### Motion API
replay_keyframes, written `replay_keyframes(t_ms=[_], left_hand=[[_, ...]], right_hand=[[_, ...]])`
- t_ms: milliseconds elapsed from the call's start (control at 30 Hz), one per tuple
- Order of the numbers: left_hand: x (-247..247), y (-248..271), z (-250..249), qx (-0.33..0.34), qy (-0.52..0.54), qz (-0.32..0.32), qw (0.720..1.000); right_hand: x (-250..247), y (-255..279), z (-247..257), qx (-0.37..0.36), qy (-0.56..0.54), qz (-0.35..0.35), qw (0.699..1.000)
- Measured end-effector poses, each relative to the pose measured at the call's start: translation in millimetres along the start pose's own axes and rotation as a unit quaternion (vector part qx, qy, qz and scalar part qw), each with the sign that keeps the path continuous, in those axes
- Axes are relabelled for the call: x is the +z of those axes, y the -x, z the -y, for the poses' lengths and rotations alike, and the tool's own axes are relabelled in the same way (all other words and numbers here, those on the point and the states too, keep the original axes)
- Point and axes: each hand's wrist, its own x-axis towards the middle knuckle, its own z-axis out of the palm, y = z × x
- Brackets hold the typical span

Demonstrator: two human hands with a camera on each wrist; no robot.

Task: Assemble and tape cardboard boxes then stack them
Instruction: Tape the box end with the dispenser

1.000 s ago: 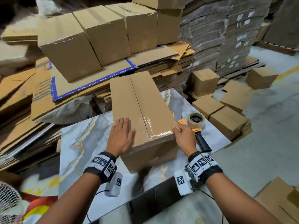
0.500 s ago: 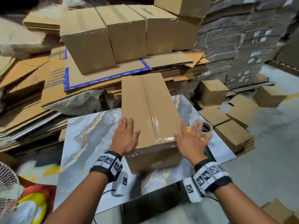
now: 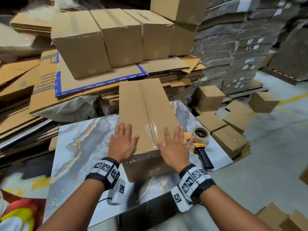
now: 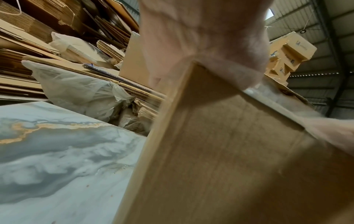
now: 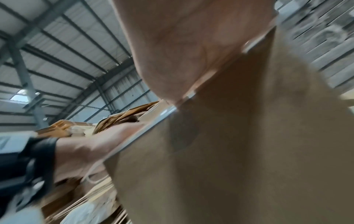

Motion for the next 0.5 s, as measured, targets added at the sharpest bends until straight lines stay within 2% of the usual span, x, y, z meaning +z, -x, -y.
replay_keyframes(t_ms=[133, 200, 267, 333, 400, 500], left_hand=[[9, -5, -2, 0.028, 0.026, -0.018, 0.999], [10, -5, -3, 0.026, 0.092, -0.039, 0.995], [7, 0, -2, 0.007, 0.170, -0.078, 0.982], [3, 8, 1, 0.017, 0.213, -0.128, 0.968], [1, 15, 6, 0.073, 0.221, -0.156, 0.960], [-11, 29, 20, 0.155, 0.207, -0.172, 0.951]], right_hand=[[-7, -5, -59, 0.061, -0.022, -0.010, 0.998], [-12, -10, -64, 0.038, 0.021, -0.027, 0.999], [-16, -19, -57, -0.040, 0.025, -0.044, 0.998], [-21, -28, -50, -0.152, -0.031, -0.034, 0.987], [-22, -36, -44, -0.237, -0.084, 0.003, 0.968], [-17, -39, -38, -0.286, -0.100, 0.056, 0.951]])
